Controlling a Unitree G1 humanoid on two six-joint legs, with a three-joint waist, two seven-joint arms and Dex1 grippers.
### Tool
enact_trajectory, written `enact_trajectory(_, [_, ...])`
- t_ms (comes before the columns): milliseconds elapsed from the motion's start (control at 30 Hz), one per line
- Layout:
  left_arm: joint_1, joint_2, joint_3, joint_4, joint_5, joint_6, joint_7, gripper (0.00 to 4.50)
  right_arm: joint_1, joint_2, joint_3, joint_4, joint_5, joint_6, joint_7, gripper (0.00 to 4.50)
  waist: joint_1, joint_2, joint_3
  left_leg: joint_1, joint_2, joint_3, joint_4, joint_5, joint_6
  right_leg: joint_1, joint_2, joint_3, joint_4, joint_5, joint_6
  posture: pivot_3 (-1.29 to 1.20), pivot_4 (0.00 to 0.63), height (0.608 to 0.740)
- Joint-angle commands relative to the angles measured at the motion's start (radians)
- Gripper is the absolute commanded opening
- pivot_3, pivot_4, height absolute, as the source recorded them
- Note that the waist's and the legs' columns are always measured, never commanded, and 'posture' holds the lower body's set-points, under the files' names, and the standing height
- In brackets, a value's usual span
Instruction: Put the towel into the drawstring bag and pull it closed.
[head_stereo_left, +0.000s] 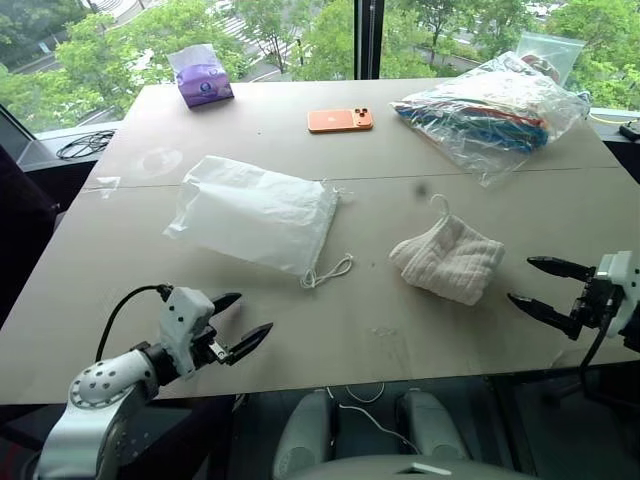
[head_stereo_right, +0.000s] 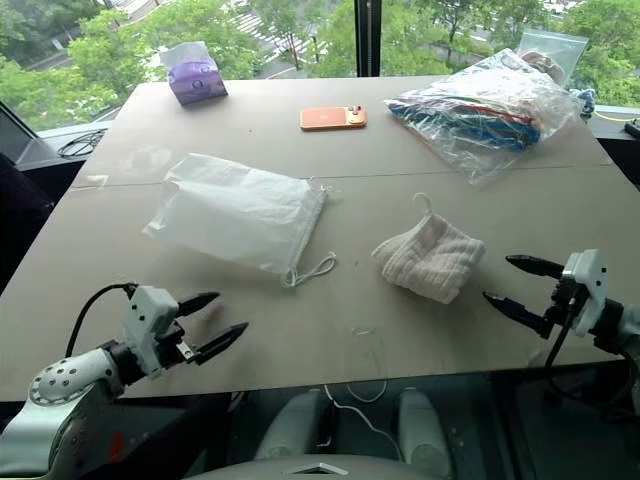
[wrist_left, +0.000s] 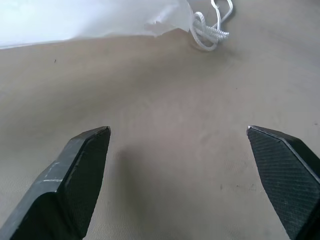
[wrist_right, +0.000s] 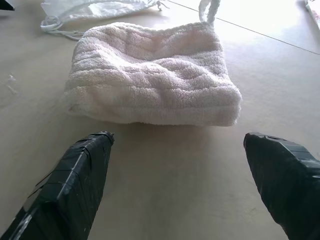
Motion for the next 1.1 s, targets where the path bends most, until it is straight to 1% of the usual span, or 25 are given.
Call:
enact_trajectory(33, [-0.077, -0.025, 0.009, -0.138, -0.137, 0.094, 0.060, 4.50, -0.026, -0.052, -0.047, -0.118, 0.123, 0.123, 0.032, 4.46, 0.001, 0.001, 0.001, 0.000, 0.000, 0.000, 0.000, 0.000, 0.000, 0.000, 0.000, 0.000, 0.000, 0.000, 0.000, 0.00, 0.150, 0.740])
enact_trajectory(100, [-0.147, -0.047, -0.024, -0.204, -0.192, 0.167, 0.125, 4.50, -0.068, -0.072, -0.047, -0.177, 0.176, 0.183, 0.035, 4.46, 0.002, 0.001, 0.001, 0.000, 0.000, 0.000, 0.001, 0.000, 0.000, 0.000, 0.000, 0.000, 0.000, 0.000, 0.000, 0.00, 0.150, 0.740])
enact_trajectory(167, [-0.219, -0.071, -0.075, -0.245, -0.187, 0.225, 0.204, 4.50, -0.116, -0.078, -0.044, -0.207, 0.206, 0.216, 0.025, 4.46, 0.001, 0.001, 0.001, 0.000, 0.000, -0.001, 0.001, 0.000, 0.000, 0.000, 0.000, 0.000, 0.000, 0.000, 0.000, 0.00, 0.150, 0.740])
enact_trajectory(200, [-0.257, -0.088, -0.107, -0.255, -0.160, 0.243, 0.250, 4.50, -0.139, -0.079, -0.042, -0.215, 0.217, 0.228, 0.021, 4.46, 0.000, 0.001, 0.001, 0.000, 0.000, -0.001, 0.002, 0.000, 0.000, 0.001, 0.001, 0.000, 0.000, 0.000, 0.000, 0.00, 0.150, 0.740])
enact_trajectory(267, [-0.350, -0.170, -0.189, -0.248, -0.060, 0.265, 0.399, 4.50, -0.183, -0.075, -0.034, -0.229, 0.236, 0.248, 0.017, 4.46, 0.001, 0.000, 0.001, 0.000, -0.001, -0.001, 0.002, 0.000, 0.000, 0.002, 0.002, 0.000, 0.000, 0.001, 0.001, 0.00, 0.150, 0.740])
enact_trajectory(333, [-0.415, -0.246, -0.282, -0.224, 0.055, 0.287, 0.536, 4.50, -0.219, -0.076, -0.025, -0.239, 0.249, 0.263, 0.024, 4.46, 0.006, -0.001, 0.002, 0.000, -0.002, -0.002, 0.002, 0.000, 0.000, 0.002, 0.003, -0.001, 0.000, 0.003, 0.004, 0.00, 0.150, 0.740])
enact_trajectory(433, [-0.445, -0.301, -0.399, -0.187, 0.211, 0.308, 0.658, 4.50, -0.254, -0.081, -0.015, -0.235, 0.243, 0.267, 0.035, 4.46, 0.009, -0.001, 0.002, -0.001, -0.003, -0.003, 0.002, 0.000, 0.000, 0.002, 0.003, 0.000, 0.000, 0.003, 0.005, 0.00, 0.150, 0.740])
enact_trajectory(533, [-0.458, -0.352, -0.452, -0.161, 0.319, 0.330, 0.762, 4.50, -0.261, -0.082, -0.014, -0.228, 0.235, 0.269, 0.046, 4.46, 0.009, -0.002, 0.002, -0.001, -0.003, -0.004, 0.001, 0.000, 0.000, 0.002, 0.003, 0.000, 0.000, 0.003, 0.005, 0.00, 0.150, 0.740])
enact_trajectory(633, [-0.467, -0.388, -0.470, -0.134, 0.427, 0.319, 0.851, 4.50, -0.248, -0.086, -0.017, -0.215, 0.221, 0.260, 0.063, 4.46, 0.010, -0.002, 0.002, -0.001, -0.002, -0.004, 0.001, 0.000, 0.000, 0.002, 0.003, -0.001, 0.000, 0.003, 0.005, 0.00, 0.150, 0.740])
enact_trajectory(700, [-0.469, -0.412, -0.464, -0.128, 0.467, 0.318, 0.890, 4.50, -0.240, -0.087, -0.019, -0.213, 0.215, 0.258, 0.069, 4.46, 0.011, -0.002, 0.002, -0.001, -0.002, -0.004, 0.001, 0.000, 0.000, 0.002, 0.003, -0.001, 0.000, 0.003, 0.005, 0.00, 0.150, 0.740])
enact_trajectory(800, [-0.468, -0.406, -0.473, -0.107, 0.542, 0.307, 0.915, 4.50, -0.234, -0.084, -0.025, -0.215, 0.207, 0.261, 0.058, 4.46, 0.011, -0.002, 0.002, -0.001, -0.002, -0.004, 0.001, 0.000, 0.000, 0.002, 0.003, -0.001, 0.000, 0.003, 0.005, 0.00, 0.150, 0.740])
enact_trajectory(967, [-0.445, -0.381, -0.522, -0.036, 0.603, 0.233, 0.871, 4.50, -0.243, -0.077, -0.023, -0.208, 0.207, 0.264, 0.058, 4.46, 0.014, -0.002, 0.002, -0.001, -0.002, -0.003, 0.001, 0.000, 0.000, 0.002, 0.003, -0.001, 0.000, 0.003, 0.005, 0.00, 0.150, 0.740])
enact_trajectory(1100, [-0.436, -0.378, -0.533, -0.022, 0.624, 0.164, 0.843, 4.50, -0.246, -0.076, -0.028, -0.207, 0.212, 0.268, 0.054, 4.46, 0.018, -0.002, 0.002, -0.001, -0.002, -0.003, 0.001, 0.000, 0.000, 0.002, 0.003, -0.001, 0.000, 0.003, 0.004, 0.00, 0.150, 0.740])
